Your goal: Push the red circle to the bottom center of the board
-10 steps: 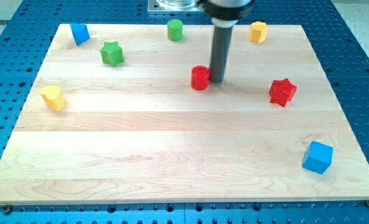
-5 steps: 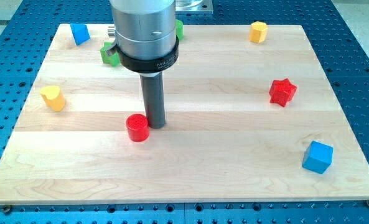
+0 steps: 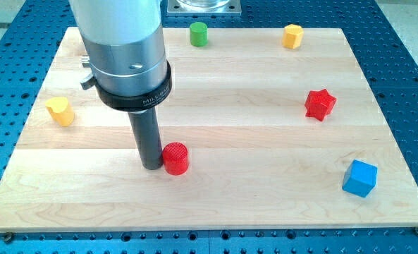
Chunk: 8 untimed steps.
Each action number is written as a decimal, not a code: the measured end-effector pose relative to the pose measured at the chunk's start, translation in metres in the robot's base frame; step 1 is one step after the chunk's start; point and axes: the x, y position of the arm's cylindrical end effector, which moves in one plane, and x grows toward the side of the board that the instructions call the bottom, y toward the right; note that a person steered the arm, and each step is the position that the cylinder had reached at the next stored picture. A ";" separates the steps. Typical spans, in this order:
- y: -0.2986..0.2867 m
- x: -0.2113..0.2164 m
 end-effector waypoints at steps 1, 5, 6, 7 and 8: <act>-0.018 -0.027; -0.020 -0.017; 0.018 -0.014; 0.022 0.010; 0.018 -0.017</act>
